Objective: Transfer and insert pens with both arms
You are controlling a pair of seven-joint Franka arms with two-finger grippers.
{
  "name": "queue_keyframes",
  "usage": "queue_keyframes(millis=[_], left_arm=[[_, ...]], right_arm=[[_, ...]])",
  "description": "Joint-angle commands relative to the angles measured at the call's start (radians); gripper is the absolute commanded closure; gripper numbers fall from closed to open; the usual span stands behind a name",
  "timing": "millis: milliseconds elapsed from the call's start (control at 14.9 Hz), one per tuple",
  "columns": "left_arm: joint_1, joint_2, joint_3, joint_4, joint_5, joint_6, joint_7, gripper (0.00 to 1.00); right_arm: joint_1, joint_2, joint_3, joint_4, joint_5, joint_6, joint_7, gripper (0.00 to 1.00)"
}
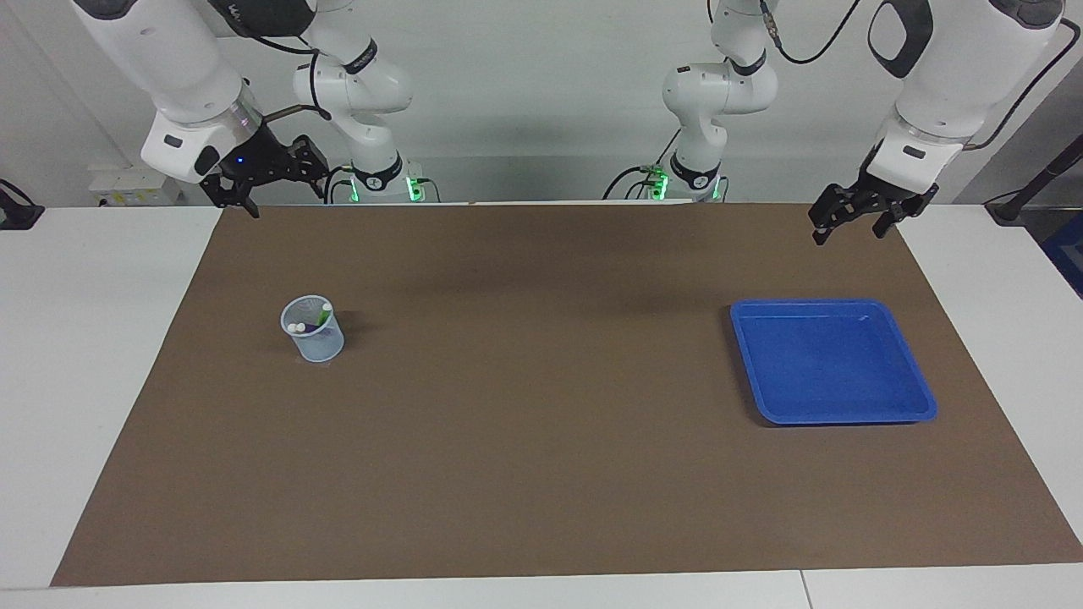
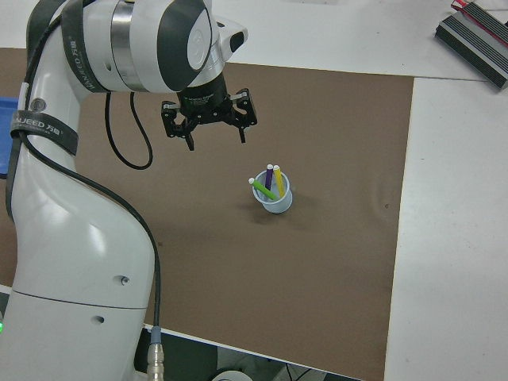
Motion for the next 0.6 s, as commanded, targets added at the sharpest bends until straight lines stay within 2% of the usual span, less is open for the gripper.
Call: queue_keyframes(millis=[0,67,336,538], left_arm=[[0.024,-0.031,-0.025,-0.035,0.008,0.021,-0.012,0.0],[0.026,-0.035,-0.031,-0.035,0.006,0.021,-0.012,0.0],[0.044,-0.031,-0.042,-0.023,0.005,0.02,-0.013,0.0],[0.059,-0.031,-0.069,-0.017,-0.006,0.02,-0.013,0.0]], right_arm=[[-0.012,-0.018,0.007,-0.047,0.021,-0.01,0.075,0.0],[-0.014,-0.031,0.007,-0.076,0.021,0.013,0.078,0.0],[-0.011,-0.038,0.004,-0.09,0.021,0.044,0.081,0.0],[-0.011,-0.081,0.004,-0.19,0.021,0.179,0.081,0.0]])
